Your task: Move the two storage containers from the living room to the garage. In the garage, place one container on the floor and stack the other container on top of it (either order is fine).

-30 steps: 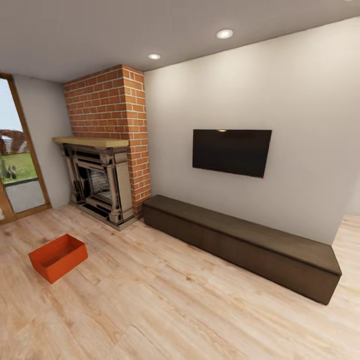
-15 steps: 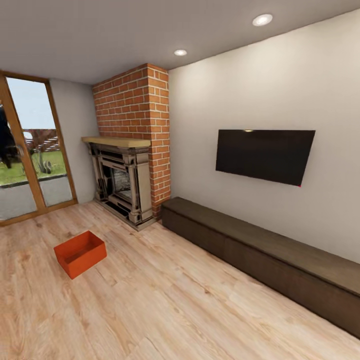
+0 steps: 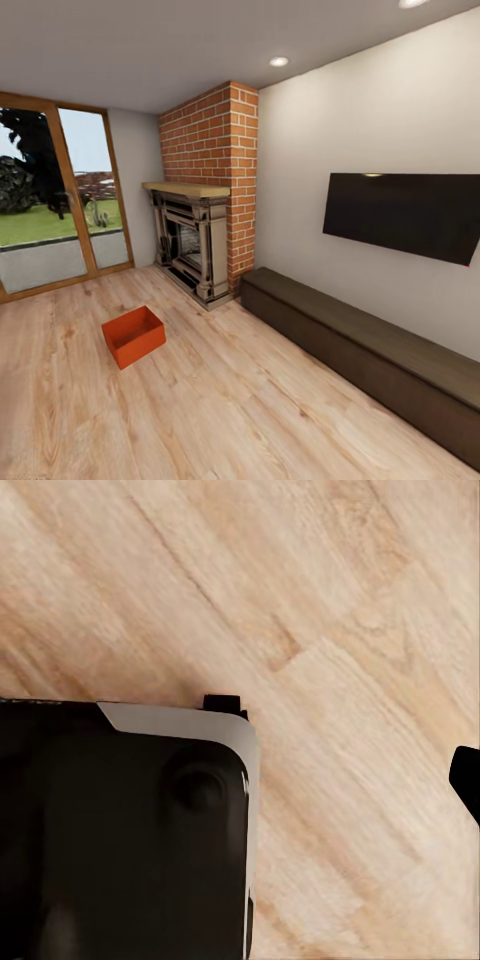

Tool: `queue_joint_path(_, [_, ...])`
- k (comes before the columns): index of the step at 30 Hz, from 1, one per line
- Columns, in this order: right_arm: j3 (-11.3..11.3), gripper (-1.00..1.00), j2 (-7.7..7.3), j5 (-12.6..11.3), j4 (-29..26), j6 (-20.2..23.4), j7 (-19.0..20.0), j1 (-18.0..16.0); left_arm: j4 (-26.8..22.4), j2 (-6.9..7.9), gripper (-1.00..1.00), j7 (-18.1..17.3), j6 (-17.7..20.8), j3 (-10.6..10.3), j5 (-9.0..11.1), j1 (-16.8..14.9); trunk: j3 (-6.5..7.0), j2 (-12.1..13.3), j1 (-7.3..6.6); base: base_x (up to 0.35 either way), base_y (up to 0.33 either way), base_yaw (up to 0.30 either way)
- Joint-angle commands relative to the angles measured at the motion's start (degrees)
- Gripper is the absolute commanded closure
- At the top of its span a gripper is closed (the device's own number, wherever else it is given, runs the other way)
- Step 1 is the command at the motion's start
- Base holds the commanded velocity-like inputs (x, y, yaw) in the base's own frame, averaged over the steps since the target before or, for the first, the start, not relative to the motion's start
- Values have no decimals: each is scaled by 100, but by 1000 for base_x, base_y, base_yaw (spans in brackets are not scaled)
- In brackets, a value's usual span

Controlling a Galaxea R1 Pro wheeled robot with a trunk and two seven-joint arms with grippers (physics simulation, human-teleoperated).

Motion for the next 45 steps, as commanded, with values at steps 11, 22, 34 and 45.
queue_joint_path(11, [41,-100,-1,-20,20,-35,17,-8,6,0,-100,-16,-10,-25,46,-6,-10,-8,5,323,0,272])
queue_joint_path(22, [41,-100,-1,-26,19,-35,17,-8,6,0,-100,-15,-10,-25,46,-6,-10,-8,5,323,0,270])
queue_joint_path(34, [74,-100,-20,7,14,-26,22,-8,7,1,-100,-15,-10,-25,46,-6,-10,-8,5,323,0,36])
queue_joint_path(45, [101,-100,-66,24,16,-14,18,-8,6,0,-100,-18,-5,-25,46,-6,-10,-8,5,312,-78,0])
